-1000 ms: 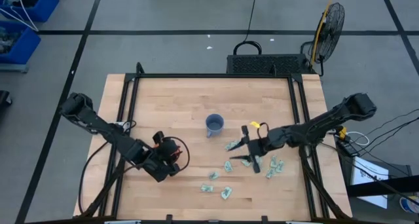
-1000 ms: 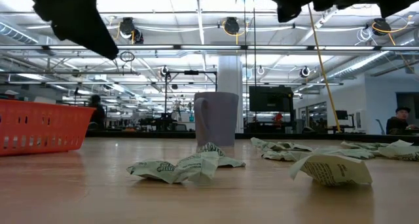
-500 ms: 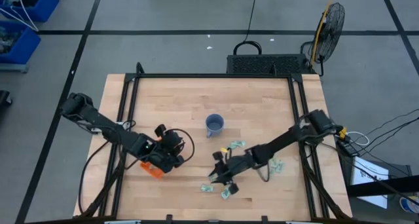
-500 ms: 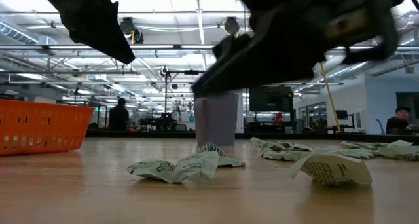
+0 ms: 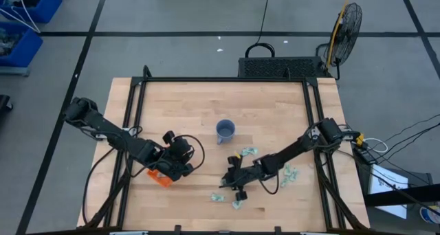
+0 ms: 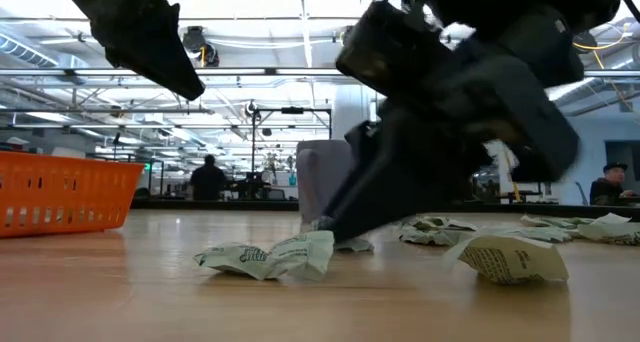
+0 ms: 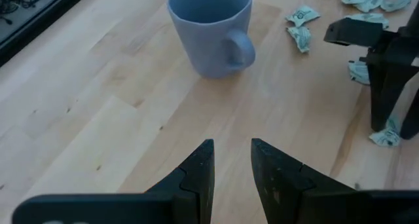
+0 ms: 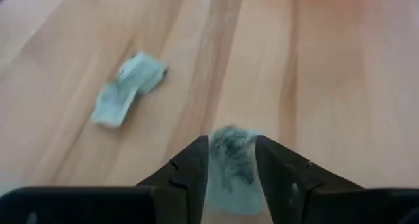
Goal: Pick and place Stevia / Truvia into bins
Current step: Put the green stevia packet into the orange basket
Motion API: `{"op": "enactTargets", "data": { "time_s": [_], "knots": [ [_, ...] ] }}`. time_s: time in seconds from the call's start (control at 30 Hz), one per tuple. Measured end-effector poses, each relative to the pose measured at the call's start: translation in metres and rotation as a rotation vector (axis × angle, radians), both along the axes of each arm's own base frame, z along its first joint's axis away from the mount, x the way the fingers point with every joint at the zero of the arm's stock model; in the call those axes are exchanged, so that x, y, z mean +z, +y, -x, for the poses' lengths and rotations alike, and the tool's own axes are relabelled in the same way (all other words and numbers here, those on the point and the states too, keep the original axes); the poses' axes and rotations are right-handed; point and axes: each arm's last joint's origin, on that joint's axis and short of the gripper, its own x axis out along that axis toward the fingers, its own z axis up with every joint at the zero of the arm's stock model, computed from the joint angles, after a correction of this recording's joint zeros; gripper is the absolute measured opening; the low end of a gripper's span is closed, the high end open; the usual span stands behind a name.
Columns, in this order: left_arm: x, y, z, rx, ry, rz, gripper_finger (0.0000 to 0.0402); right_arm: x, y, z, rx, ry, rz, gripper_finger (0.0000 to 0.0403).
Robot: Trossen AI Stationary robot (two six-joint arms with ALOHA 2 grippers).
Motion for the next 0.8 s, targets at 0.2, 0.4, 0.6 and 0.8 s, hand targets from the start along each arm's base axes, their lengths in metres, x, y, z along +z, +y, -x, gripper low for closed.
{"op": "enactTargets", "data": {
  "time_s": [0.2, 0.4, 0.6, 0.8],
  "knots": [
    [0.0, 0.0, 0.0, -0.003, 0.002, 0.006, 0.0106, -0.002, -0.004, 0.001, -0.021, 0.008, -0.009, 0.003],
    [0.0, 0.0, 0.0, 0.002, -0.005, 0.01, 0.0106, 0.02, 0.002, -0.014, 0.016, -0.244, -0.055, 0.0009],
    [0.029, -0.001, -0.002, -0.001, -0.127, 0.009, 0.0106, 0.053, -0.014, -0.043, -0.072, -0.403, 0.024, 0.0004],
    [0.087, 0.01, 0.015, -0.055, -0.225, -0.091, 0.0106, 0.055, -0.028, -0.092, -0.06, -0.434, -0.019, 0.0002]
  ]
}}
